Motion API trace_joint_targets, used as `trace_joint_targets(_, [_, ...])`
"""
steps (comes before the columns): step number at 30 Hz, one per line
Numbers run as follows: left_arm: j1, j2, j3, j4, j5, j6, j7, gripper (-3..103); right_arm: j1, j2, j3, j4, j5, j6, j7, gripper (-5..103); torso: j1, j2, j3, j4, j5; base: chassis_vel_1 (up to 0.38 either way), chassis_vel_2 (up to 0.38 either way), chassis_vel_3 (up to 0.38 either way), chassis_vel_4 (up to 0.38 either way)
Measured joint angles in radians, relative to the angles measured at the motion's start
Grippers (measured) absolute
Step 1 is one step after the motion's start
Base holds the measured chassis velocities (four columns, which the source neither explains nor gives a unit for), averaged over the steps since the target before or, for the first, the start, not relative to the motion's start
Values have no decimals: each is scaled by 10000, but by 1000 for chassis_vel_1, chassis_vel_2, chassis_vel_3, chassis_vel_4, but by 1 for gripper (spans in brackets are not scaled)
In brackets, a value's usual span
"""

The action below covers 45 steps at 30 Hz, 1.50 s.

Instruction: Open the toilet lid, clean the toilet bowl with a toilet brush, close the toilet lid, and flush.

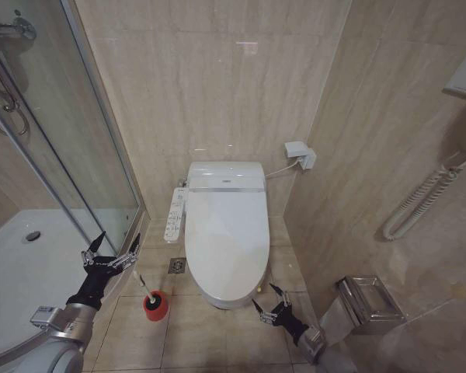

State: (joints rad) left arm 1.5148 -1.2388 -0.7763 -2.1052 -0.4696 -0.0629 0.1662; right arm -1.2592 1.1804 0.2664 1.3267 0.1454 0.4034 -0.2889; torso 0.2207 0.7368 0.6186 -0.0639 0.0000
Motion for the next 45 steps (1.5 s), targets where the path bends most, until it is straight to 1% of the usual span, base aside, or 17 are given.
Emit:
trace_joint_targets(7, [0,0,-1,0,0,0,0,100,371,67,-149,-293,-35,127,-6,91,0,0,0,-1,-2,0,0,0,0])
trace_joint_targets(10, [0,0,0,0,0,0,0,100,430,63,-189,-322,-31,130,-17,91,0,0,1,-6,-4,0,0,0,0])
trace_joint_targets(16, [0,0,0,0,0,0,0,100,546,97,-224,-533,-68,250,-27,91,-1,0,1,-6,-5,0,0,0,0])
trace_joint_targets(17, [0,0,0,0,0,0,-1,100,563,104,-226,-563,-79,262,-46,79,-1,0,1,-6,-5,0,0,0,0])
trace_joint_targets(23, [0,0,0,0,0,0,0,100,655,110,-236,-684,-122,315,-158,79,-1,1,1,-6,-4,0,0,0,0])
trace_joint_targets(24, [0,0,0,0,0,0,0,100,674,109,-247,-705,-122,321,-174,59,-1,0,1,-5,-4,0,0,0,0])
trace_joint_targets(31, [0,0,0,0,0,0,0,100,752,119,-279,-762,-121,403,-179,59,0,0,1,-5,-1,0,0,0,0])
trace_joint_targets(32, [0,0,0,0,0,0,0,100,764,119,-286,-762,-109,417,-178,33,0,0,1,-5,1,0,0,0,0])
trace_joint_targets(37, [0,0,0,0,0,0,0,100,784,95,-286,-710,-57,475,-190,33,0,0,0,5,6,0,0,0,0])
trace_joint_targets(38, [0,0,0,0,0,0,0,100,784,80,-277,-702,-45,489,-215,10,0,0,0,6,6,0,0,0,0])
trace_joint_targets(45, [0,0,0,0,0,0,0,100,754,65,-190,-653,-20,558,-277,10,1,0,0,6,5,0,0,0,0])
